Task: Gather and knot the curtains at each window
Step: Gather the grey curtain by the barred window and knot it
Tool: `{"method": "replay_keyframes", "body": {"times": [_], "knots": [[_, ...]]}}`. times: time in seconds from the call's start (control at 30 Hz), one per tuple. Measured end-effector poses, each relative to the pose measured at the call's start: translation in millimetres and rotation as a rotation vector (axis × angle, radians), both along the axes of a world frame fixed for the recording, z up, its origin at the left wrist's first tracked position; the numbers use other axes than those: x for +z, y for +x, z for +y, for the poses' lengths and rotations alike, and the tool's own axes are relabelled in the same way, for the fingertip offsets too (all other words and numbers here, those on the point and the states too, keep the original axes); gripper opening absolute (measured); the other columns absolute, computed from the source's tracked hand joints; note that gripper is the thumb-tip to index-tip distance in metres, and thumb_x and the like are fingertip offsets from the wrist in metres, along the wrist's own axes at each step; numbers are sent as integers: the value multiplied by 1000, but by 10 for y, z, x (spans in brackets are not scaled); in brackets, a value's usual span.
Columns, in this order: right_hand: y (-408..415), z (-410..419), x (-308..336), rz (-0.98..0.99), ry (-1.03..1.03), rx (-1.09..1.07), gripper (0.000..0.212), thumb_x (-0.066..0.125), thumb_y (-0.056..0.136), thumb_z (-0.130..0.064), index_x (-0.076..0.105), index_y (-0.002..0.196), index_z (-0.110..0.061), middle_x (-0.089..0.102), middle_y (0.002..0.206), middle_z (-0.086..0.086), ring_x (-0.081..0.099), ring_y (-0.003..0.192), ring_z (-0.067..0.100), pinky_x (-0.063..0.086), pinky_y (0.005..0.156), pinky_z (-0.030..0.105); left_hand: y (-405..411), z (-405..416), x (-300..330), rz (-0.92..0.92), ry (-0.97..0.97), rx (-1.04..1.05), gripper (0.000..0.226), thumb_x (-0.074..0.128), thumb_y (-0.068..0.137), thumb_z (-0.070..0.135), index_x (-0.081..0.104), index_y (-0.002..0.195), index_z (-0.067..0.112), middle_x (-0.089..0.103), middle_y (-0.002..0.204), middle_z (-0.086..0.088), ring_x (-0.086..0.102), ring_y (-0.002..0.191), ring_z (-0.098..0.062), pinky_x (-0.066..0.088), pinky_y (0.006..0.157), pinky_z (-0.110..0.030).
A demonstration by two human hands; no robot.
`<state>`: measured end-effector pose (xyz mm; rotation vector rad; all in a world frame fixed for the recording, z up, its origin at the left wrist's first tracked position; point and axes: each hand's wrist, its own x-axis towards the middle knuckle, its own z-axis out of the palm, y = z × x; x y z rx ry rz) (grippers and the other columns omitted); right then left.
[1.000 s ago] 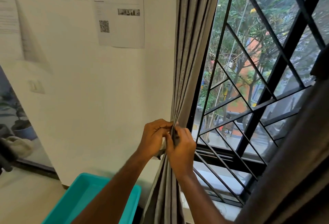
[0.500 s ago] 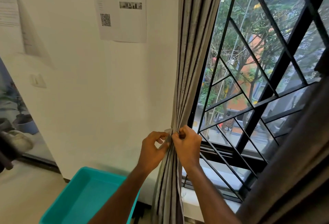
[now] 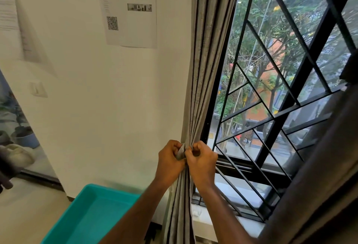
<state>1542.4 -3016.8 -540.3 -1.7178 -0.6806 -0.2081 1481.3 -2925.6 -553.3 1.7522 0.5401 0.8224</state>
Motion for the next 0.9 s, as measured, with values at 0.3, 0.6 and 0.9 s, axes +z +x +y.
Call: {"method": "replay_keyframes", "body": {"times": [0.3,0.6,0.9], "knots": [[-56,110,-19,-41,-31,7,28,73,89,-16,57,68,-25,57,63,-8,57,59,12,52,56,28,116,-129,23,107,284,303,27,55,98,9,52,75,23,57,75,6,52,66,-7,39,56,-16],[-53,174,-73,-70,-152,-75,20,73,87,-35,57,75,-33,60,74,-12,57,79,14,25,84,14,108,-125,-85,-22,248,250,16,65,98,17,71,85,25,68,75,12,66,70,-3,58,67,-23],[123,101,-125,-148,-151,-61,14,66,94,-37,62,81,-35,61,79,-12,58,81,15,37,83,26,-90,1,5,-223,192,-10,38,64,96,2,67,128,22,73,114,6,68,107,-9,54,87,-16]]}}
